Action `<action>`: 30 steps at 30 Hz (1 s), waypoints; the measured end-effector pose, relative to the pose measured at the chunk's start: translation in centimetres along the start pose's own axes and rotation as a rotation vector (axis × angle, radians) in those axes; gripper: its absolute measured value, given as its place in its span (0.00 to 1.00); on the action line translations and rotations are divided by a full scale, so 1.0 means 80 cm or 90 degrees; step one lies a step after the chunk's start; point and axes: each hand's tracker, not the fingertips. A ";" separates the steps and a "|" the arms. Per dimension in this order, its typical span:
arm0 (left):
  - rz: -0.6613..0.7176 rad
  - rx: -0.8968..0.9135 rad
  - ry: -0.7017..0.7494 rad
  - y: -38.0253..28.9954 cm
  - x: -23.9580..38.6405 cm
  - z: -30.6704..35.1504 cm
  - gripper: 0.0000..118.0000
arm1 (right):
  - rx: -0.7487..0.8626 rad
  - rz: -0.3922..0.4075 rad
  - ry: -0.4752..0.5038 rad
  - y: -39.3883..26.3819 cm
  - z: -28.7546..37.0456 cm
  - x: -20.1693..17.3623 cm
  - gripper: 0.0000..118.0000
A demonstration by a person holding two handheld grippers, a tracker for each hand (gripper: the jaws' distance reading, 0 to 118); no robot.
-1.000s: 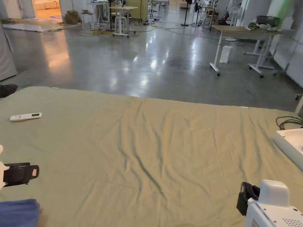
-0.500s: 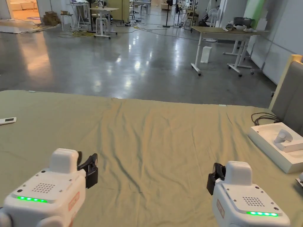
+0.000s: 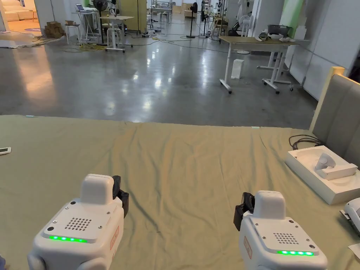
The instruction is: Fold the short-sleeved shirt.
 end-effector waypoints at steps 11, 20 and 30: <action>0.010 0.008 0.038 -0.007 -0.010 0.005 0.01 | 0.032 0.005 -0.009 0.006 0.005 0.012 0.00; 0.023 0.006 0.061 -0.012 -0.026 0.009 0.01 | 0.045 0.006 -0.007 0.010 0.004 0.015 0.00; 0.007 -0.015 0.069 -0.009 -0.028 0.008 0.39 | 0.057 0.031 -0.029 0.011 0.004 0.009 0.63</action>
